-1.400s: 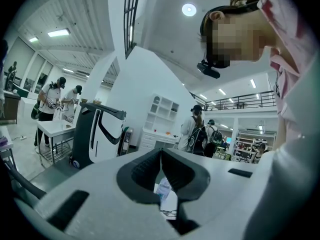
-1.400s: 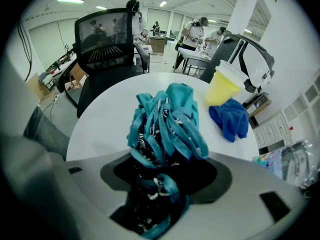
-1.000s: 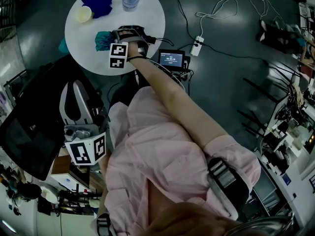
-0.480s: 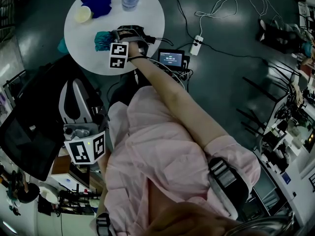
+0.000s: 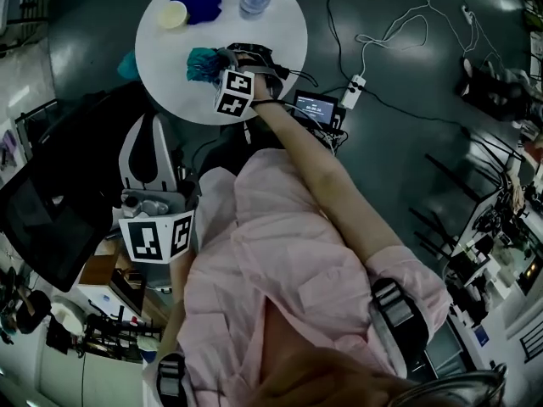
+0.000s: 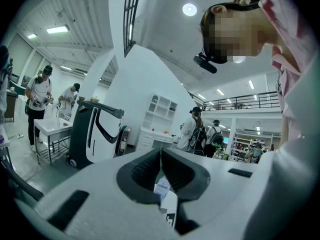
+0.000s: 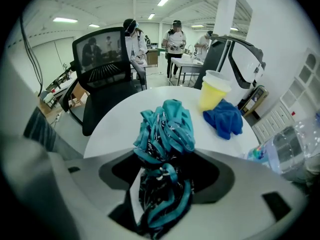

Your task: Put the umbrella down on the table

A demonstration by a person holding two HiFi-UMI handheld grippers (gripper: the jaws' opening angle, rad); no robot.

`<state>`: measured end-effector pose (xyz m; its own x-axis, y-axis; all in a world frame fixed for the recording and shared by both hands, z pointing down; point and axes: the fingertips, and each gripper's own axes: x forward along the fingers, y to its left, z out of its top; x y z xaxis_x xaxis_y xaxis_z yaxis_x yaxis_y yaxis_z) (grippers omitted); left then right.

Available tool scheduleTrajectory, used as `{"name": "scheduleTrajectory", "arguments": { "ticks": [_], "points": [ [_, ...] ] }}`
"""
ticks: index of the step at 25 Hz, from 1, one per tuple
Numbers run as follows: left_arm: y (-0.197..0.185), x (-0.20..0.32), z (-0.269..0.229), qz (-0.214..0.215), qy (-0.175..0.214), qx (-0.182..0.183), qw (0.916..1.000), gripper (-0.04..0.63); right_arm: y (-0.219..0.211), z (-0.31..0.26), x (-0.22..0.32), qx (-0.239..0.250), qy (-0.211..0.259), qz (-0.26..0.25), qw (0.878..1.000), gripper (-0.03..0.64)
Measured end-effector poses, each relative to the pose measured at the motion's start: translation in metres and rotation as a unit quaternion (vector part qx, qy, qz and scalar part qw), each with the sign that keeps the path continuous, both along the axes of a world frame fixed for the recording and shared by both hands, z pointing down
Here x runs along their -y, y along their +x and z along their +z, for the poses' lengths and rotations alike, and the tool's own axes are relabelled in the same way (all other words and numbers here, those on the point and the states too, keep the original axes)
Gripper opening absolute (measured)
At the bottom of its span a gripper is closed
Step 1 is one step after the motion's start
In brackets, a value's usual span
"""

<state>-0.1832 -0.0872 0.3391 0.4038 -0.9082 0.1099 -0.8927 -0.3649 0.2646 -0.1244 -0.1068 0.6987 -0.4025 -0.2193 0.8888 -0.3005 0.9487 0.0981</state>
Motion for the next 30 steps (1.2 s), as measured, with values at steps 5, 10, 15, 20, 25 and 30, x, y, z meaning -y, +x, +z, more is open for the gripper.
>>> {"name": "scheduleTrajectory", "arguments": {
  "ticks": [5, 10, 15, 20, 25, 30],
  "points": [
    [0.002, -0.003, -0.002, -0.001, 0.004, 0.0, 1.0, 0.022, 0.002, -0.022, 0.0, 0.033, 0.009, 0.015, 0.999, 0.275],
    [0.003, -0.005, -0.004, -0.002, 0.009, 0.0, 1.0, 0.022, 0.001, -0.056, 0.007, 0.084, 0.028, 0.04, 0.995, 0.275],
    [0.004, -0.007, -0.006, -0.003, 0.016, 0.001, 0.9999, 0.023, 0.003, -0.098, 0.021, 0.142, 0.056, 0.083, 0.985, 0.218],
    [0.005, -0.008, -0.011, -0.001, 0.024, 0.002, 0.9997, 0.023, 0.013, -0.143, 0.042, 0.197, 0.098, 0.144, 0.965, 0.063],
    [0.012, -0.009, -0.017, 0.004, 0.035, -0.001, 0.9994, 0.023, 0.027, -0.186, 0.055, 0.247, 0.123, 0.188, 0.943, 0.041],
    [0.013, -0.011, -0.022, 0.004, 0.044, -0.002, 0.999, 0.021, 0.033, -0.227, 0.056, 0.302, 0.145, 0.213, 0.918, 0.034]
  ]
}}
